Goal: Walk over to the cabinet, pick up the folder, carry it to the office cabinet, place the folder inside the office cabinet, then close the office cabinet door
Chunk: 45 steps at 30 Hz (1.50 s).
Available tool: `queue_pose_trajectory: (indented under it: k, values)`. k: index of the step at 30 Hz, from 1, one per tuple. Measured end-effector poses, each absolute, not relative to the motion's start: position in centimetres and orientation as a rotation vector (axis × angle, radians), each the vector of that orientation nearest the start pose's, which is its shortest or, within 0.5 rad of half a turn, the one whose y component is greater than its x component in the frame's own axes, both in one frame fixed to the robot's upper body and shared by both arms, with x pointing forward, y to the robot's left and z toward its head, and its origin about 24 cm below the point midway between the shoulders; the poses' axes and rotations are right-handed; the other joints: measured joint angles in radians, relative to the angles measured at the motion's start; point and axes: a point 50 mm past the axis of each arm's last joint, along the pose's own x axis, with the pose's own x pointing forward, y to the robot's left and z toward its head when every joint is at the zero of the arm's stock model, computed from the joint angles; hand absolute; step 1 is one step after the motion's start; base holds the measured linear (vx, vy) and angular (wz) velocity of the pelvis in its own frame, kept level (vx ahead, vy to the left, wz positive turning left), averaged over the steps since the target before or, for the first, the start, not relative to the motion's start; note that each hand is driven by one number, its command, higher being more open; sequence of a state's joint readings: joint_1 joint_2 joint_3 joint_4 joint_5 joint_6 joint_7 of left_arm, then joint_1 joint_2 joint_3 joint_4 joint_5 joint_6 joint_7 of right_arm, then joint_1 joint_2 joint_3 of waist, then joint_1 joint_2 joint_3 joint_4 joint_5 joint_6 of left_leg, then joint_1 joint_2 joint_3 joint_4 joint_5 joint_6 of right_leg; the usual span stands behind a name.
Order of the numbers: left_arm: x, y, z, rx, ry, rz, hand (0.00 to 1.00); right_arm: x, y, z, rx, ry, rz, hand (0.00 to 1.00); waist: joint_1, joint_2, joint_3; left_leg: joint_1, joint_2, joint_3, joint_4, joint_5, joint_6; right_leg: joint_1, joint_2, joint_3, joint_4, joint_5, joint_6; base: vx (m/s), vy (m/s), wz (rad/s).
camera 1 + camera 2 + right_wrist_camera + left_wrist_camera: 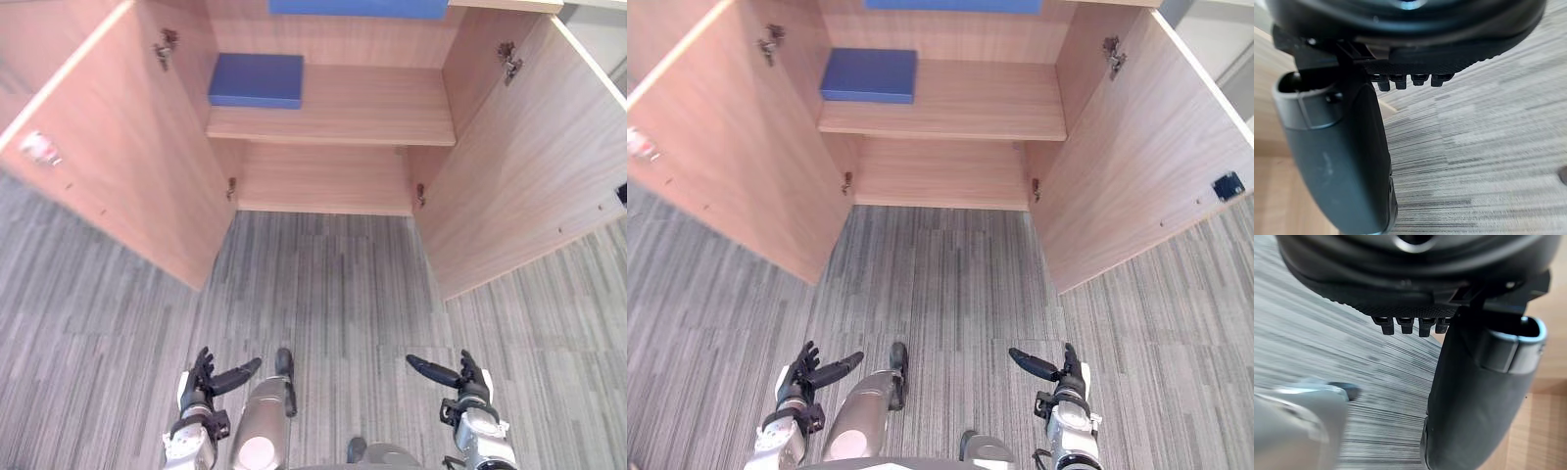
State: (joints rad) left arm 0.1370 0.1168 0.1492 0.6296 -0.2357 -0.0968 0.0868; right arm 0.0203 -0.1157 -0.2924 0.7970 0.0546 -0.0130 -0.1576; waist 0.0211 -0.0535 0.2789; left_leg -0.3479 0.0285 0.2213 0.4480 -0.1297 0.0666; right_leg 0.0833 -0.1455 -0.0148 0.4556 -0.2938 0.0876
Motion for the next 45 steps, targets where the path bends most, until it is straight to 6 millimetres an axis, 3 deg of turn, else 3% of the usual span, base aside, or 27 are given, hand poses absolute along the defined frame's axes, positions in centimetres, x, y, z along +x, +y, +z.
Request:
queue_pose_trajectory:
  k: [1, 2, 4, 6, 7, 9, 10, 11, 12, 14, 16, 17, 19, 20, 22, 23, 24, 25, 26, 28, 31, 35, 38, 45]
  values:
    - [15.5, 22.9, -10.4, -0.111, 0.637, 0.388, 1.00, 15.7, -24.7, -11.6, -0.006, 0.784, -0.491, 1.00, -0.018, 0.000, 0.000, 0.069, -0.019, 0.009, -0.003, -0.046, 0.017, -0.061, -0.029, 0.008, 0.210, 0.053, 0.088, 0.62, 0.192, -0.23]
    - [15.5, 23.3, -10.3, -0.097, 0.638, 0.391, 1.00, 15.8, -24.2, -11.8, -0.015, 0.793, -0.465, 1.00, -0.027, 0.002, 0.002, 0.149, -0.026, 0.015, -0.028, -0.079, 0.018, -0.133, -0.039, 0.011, 0.420, 0.057, 0.095, 0.60, 0.149, -0.22]
    - [15.4, 24.1, -10.1, -0.072, 0.634, 0.398, 1.00, 16.1, -23.4, -11.9, -0.031, 0.801, -0.414, 1.00, -0.035, 0.005, 0.001, 0.275, -0.020, 0.017, -0.093, -0.098, 0.017, -0.217, -0.037, -0.035, 0.569, 0.022, 0.032, 0.50, 0.036, -0.28]
    - [15.8, 24.7, -9.8, -0.052, 0.616, 0.401, 1.00, 16.6, -22.8, -11.8, -0.039, 0.793, -0.381, 1.00, -0.038, 0.016, 0.003, 0.376, 0.003, 0.018, -0.166, -0.099, 0.015, -0.300, -0.022, -0.106, 0.522, -0.014, -0.030, 0.45, -0.041, -0.16]
    - [16.1, 24.8, -9.6, -0.050, 0.605, 0.399, 1.00, 16.8, -22.7, -11.7, -0.046, 0.788, -0.368, 1.00, -0.038, 0.027, 0.009, 0.419, 0.028, 0.017, -0.194, -0.098, 0.015, -0.346, 0.008, -0.134, 0.395, -0.026, -0.051, 0.43, -0.105, 0.06]
    - [16.5, 25.0, -9.4, -0.047, 0.594, 0.400, 1.00, 16.8, -22.7, -11.7, -0.049, 0.788, -0.364, 1.00, -0.040, 0.025, 0.008, 0.452, 0.051, 0.011, -0.203, -0.101, 0.009, -0.403, 0.040, -0.135, 0.147, 0.006, -0.043, 0.44, -0.156, 0.24]
    - [16.4, 25.1, -9.6, -0.046, 0.603, 0.401, 1.00, 16.4, -23.0, -11.8, -0.057, 0.797, -0.370, 1.00, -0.046, 0.012, -0.001, 0.478, 0.052, 0.003, -0.203, -0.118, -0.040, -0.399, 0.058, -0.121, -0.070, 0.125, -0.042, 0.49, -0.202, 0.54]
    - [16.0, 24.7, -10.1, -0.057, 0.630, 0.403, 1.00, 15.3, -23.6, -12.2, -0.070, 0.825, -0.384, 1.00, -0.061, 0.011, -0.005, 0.512, 0.058, -0.031, -0.200, -0.155, -0.103, -0.379, 0.060, -0.108, -0.146, 0.333, -0.089, 0.49, -0.221, 0.39]
    - [15.8, 24.1, -10.6, -0.078, 0.654, 0.402, 1.00, 15.4, -24.3, -12.0, -0.087, 0.827, -0.391, 1.00, -0.053, 0.049, -0.009, 0.519, 0.090, -0.041, -0.196, -0.161, -0.115, -0.385, 0.086, -0.120, -0.117, 0.331, -0.090, 0.49, -0.179, 0.21]
    - [15.5, 23.3, -11.0, -0.099, 0.674, 0.394, 1.00, 15.6, -24.6, -11.7, -0.088, 0.810, -0.404, 1.00, -0.065, 0.058, -0.021, 0.478, 0.109, -0.066, -0.091, -0.124, -0.162, -0.381, 0.088, -0.129, -0.075, 0.244, -0.110, 0.49, -0.227, 0.15]
    - [15.9, 22.4, -11.0, -0.125, 0.664, 0.383, 1.00, 14.6, -24.5, -11.9, -0.080, 0.816, -0.415, 1.00, -0.066, 0.061, -0.019, 0.370, 0.157, -0.077, 0.194, -0.045, -0.182, -0.301, 0.089, -0.161, -0.092, 0.204, -0.125, 0.39, -0.233, 0.42]
    - [15.9, 22.0, -10.9, -0.138, 0.653, 0.377, 1.00, 14.2, -24.2, -11.9, -0.072, 0.814, -0.418, 1.00, -0.053, 0.060, -0.018, 0.306, 0.205, -0.067, 0.365, -0.066, -0.190, -0.228, 0.098, -0.177, -0.127, 0.192, -0.137, 0.33, -0.174, 0.23]
    - [16.2, 21.6, -10.6, -0.138, 0.636, 0.356, 1.00, 13.9, -24.1, -11.6, -0.058, 0.789, -0.427, 1.00, -0.034, 0.053, -0.022, 0.239, 0.227, -0.027, 0.429, -0.095, -0.173, -0.166, 0.101, -0.177, -0.166, 0.178, -0.143, 0.27, -0.123, -0.02]
    - [16.3, 21.5, -10.4, -0.141, 0.623, 0.352, 1.00, 14.4, -24.1, -11.4, -0.052, 0.767, -0.430, 1.00, -0.033, 0.056, -0.024, 0.203, 0.228, -0.005, 0.369, -0.106, -0.154, -0.142, 0.101, -0.175, -0.188, 0.175, -0.140, 0.21, -0.047, -0.12]
    - [16.4, 21.5, -10.3, -0.140, 0.614, 0.353, 1.00, 14.8, -24.0, -11.2, -0.036, 0.753, -0.445, 1.00, -0.026, 0.057, -0.025, 0.187, 0.218, 0.016, 0.237, -0.106, -0.153, -0.120, 0.101, -0.162, -0.205, 0.173, -0.135, 0.22, 0.007, -0.19]
    - [16.5, 21.5, -10.2, -0.140, 0.612, 0.353, 1.00, 15.0, -24.1, -11.2, -0.033, 0.751, -0.448, 1.00, -0.016, 0.059, -0.026, 0.195, 0.194, 0.013, 0.090, -0.098, -0.151, -0.113, 0.097, -0.149, -0.210, 0.173, -0.124, 0.19, 0.067, -0.26]
    - [16.5, 21.5, -10.2, -0.141, 0.612, 0.352, 1.00, 15.0, -24.1, -11.2, -0.032, 0.753, -0.450, 1.00, -0.016, 0.062, -0.027, 0.202, 0.183, 0.011, 0.023, -0.076, -0.149, -0.111, 0.097, -0.147, -0.212, 0.173, -0.118, 0.18, 0.111, -0.24]
    - [16.4, 21.4, -10.3, -0.144, 0.617, 0.352, 1.00, 14.8, -24.4, -11.4, -0.027, 0.765, -0.467, 1.00, -0.016, 0.078, -0.036, 0.220, 0.168, 0.005, -0.111, 0.043, -0.139, -0.110, 0.107, -0.142, -0.213, 0.165, -0.102, 0.22, 0.173, -0.07]
    - [16.1, 21.6, -10.4, -0.140, 0.626, 0.358, 1.00, 14.3, -24.4, -11.8, -0.016, 0.793, -0.482, 1.00, -0.017, 0.082, -0.046, 0.248, 0.159, 0.008, -0.165, 0.060, -0.121, -0.101, 0.108, -0.136, -0.212, 0.156, -0.085, 0.18, 0.165, 0.00]
    - [16.1, 21.9, -10.2, -0.130, 0.616, 0.363, 1.00, 13.4, -24.3, -12.3, -0.012, 0.827, -0.486, 1.00, -0.014, 0.060, -0.061, 0.281, 0.121, 0.015, -0.218, 0.070, -0.111, -0.087, 0.074, -0.132, -0.224, 0.150, -0.064, 0.14, 0.151, 0.09]
    - [16.1, 22.5, -9.2, -0.124, 0.563, 0.381, 1.00, 12.4, -24.5, -12.6, -0.017, 0.854, -0.493, 1.00, -0.015, 0.060, -0.073, 0.326, 0.073, 0.017, -0.280, 0.082, -0.093, -0.052, 0.043, -0.133, -0.257, 0.152, -0.040, 0.09, 0.112, 0.10]
    - [16.9, 24.1, -5.6, -0.089, 0.387, 0.446, 1.00, 12.4, -24.4, -12.6, -0.017, 0.856, -0.489, 1.00, -0.011, 0.061, -0.075, 0.333, 0.050, 0.010, -0.314, 0.093, -0.083, -0.043, 0.034, -0.143, -0.282, 0.159, -0.029, 0.04, 0.049, 0.09]
    - [17.0, 25.2, -1.8, 0.015, 0.221, 0.485, 1.00, 12.2, -24.7, -12.5, -0.026, 0.846, -0.493, 1.00, -0.010, 0.064, -0.085, 0.348, 0.041, -0.007, -0.342, 0.103, -0.080, -0.027, 0.033, -0.157, -0.302, 0.159, -0.028, 0.02, -0.004, 0.13]
    - [17.4, 25.0, 5.2, 0.271, -0.089, 0.480, 1.00, 11.7, -25.8, -12.2, -0.069, 0.825, -0.500, 1.00, -0.008, 0.082, -0.118, 0.360, 0.035, -0.018, -0.377, 0.113, -0.082, -0.011, 0.036, -0.157, -0.322, 0.160, -0.029, 0.02, -0.004, 0.04]
